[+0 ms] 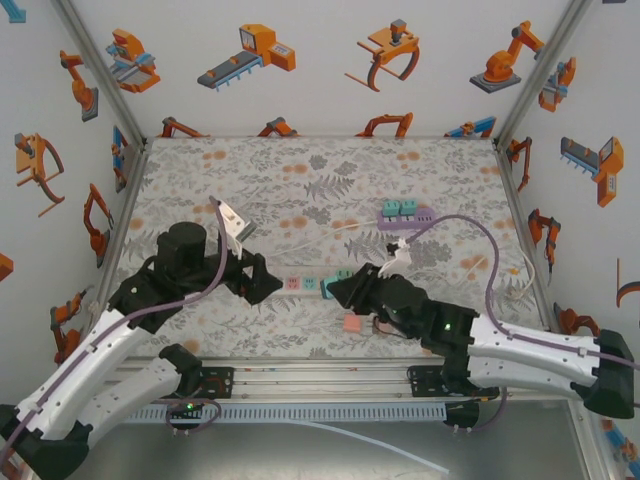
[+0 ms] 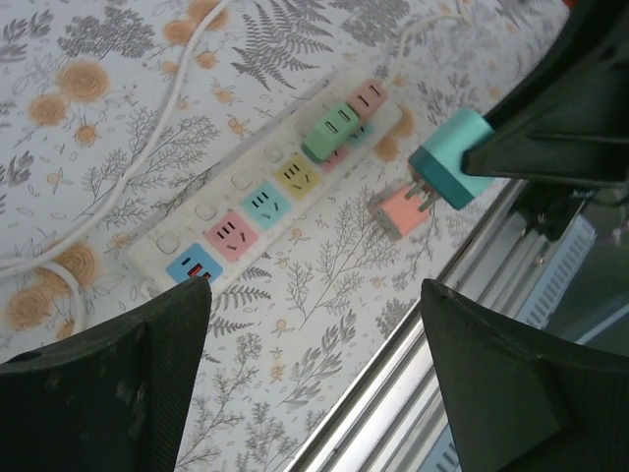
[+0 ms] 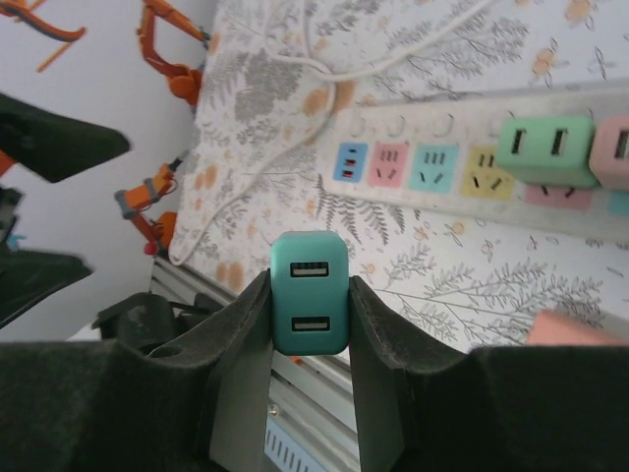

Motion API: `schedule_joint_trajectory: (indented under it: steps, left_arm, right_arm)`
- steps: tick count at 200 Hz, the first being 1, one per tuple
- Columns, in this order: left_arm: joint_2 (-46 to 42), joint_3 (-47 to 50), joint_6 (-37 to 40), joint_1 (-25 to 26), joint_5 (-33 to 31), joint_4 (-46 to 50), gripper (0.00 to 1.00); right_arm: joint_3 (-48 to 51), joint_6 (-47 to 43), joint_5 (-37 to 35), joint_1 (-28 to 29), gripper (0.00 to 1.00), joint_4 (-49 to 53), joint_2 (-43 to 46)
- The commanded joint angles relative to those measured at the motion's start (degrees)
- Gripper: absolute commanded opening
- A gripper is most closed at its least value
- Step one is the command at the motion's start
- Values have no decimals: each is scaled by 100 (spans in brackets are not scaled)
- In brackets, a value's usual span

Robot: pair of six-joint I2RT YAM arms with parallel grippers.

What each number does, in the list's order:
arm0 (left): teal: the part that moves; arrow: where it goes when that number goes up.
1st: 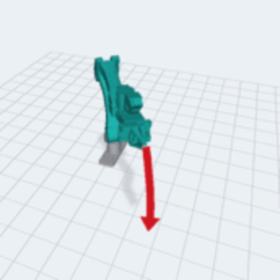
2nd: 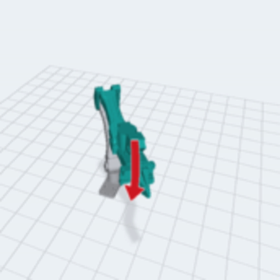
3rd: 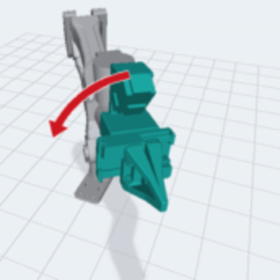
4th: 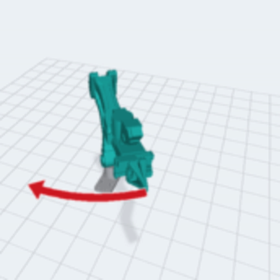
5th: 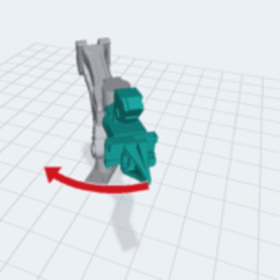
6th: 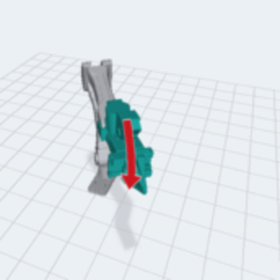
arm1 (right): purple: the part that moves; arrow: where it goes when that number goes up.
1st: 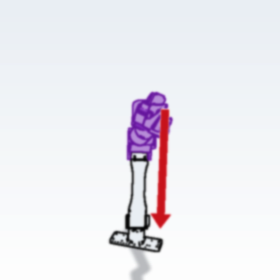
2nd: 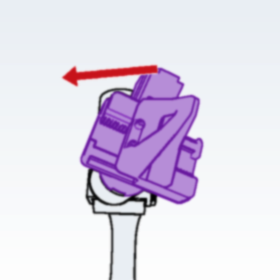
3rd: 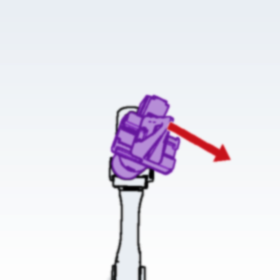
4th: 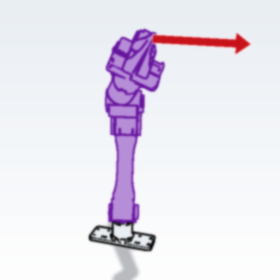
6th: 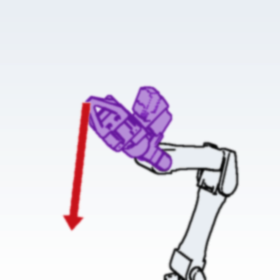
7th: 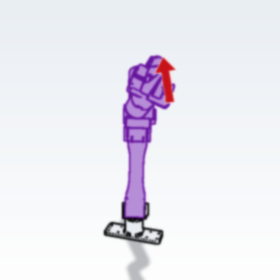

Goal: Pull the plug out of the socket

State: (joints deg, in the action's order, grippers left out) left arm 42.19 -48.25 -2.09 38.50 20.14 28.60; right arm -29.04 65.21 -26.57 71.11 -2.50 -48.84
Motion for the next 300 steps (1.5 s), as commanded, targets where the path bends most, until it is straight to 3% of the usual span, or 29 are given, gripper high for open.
schedule_joint_trajectory:
  steps: [1,41,72,127,209,243,300]
  left_arm:
    - [-195,76,1450,69,623,593,86]
    - [-382,175,2730,265,941,1109,95]
    - [-362,315,3083,386,1101,1168,98]
    - [-163,448,3087,566,772,1167,97]
    - [15,501,3020,754,616,983,97]
    - [17,518,2929,804,424,953,97]
    - [31,603,2871,878,316,841,97]
  right_arm:
    - [104,681,-976,350,28,-337,-344]
    - [121,1173,-1513,805,29,-541,-1373]
    - [148,1578,-1736,861,29,-584,-1918]
    - [247,2056,-1709,887,29,-671,-2556]
    - [338,2312,-1457,897,42,-819,-3020]
    - [267,2727,-1450,896,48,-293,-3013]
    - [258,2740,-1498,896,49,144,-2723]
